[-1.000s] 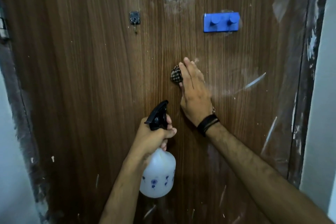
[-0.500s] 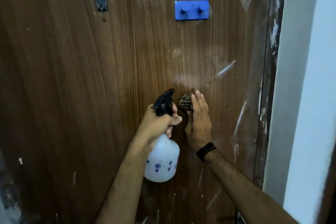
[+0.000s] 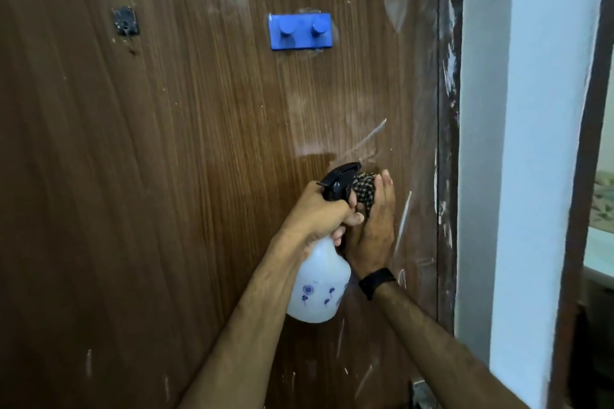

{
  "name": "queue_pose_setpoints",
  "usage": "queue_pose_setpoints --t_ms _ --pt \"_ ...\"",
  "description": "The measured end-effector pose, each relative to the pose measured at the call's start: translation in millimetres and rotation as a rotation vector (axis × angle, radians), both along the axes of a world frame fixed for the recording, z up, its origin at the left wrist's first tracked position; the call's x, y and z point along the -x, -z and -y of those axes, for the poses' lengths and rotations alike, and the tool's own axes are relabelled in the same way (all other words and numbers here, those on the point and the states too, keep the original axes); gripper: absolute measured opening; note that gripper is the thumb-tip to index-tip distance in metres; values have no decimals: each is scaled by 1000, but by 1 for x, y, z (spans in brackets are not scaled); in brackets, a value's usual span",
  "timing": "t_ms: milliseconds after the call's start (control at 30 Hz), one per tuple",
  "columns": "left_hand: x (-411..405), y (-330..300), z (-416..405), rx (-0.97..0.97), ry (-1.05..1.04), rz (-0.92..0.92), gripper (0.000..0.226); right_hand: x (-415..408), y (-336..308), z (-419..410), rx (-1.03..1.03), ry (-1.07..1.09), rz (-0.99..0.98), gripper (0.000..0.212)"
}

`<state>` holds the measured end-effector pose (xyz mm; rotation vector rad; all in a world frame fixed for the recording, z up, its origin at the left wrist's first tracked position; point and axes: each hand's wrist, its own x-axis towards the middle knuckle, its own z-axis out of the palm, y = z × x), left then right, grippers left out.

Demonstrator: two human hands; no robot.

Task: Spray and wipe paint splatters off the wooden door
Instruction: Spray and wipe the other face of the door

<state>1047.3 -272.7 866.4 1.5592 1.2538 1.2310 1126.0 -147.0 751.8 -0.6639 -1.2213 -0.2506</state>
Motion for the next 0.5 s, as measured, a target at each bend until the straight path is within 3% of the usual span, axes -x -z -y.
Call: queue_pose_setpoints --t_ms 167,333,500 --pt "-3 -2 -3 -4 -73 35 27 -9 -2 -3 5 -42 66 51" --pt "2 -8 -4 -52 -84 64 24 -37 -97 -15 26 -6 -92 48" --pt "6 -15 -3 -80 -87 125 20 -38 -141 -16 -13 60 25 48"
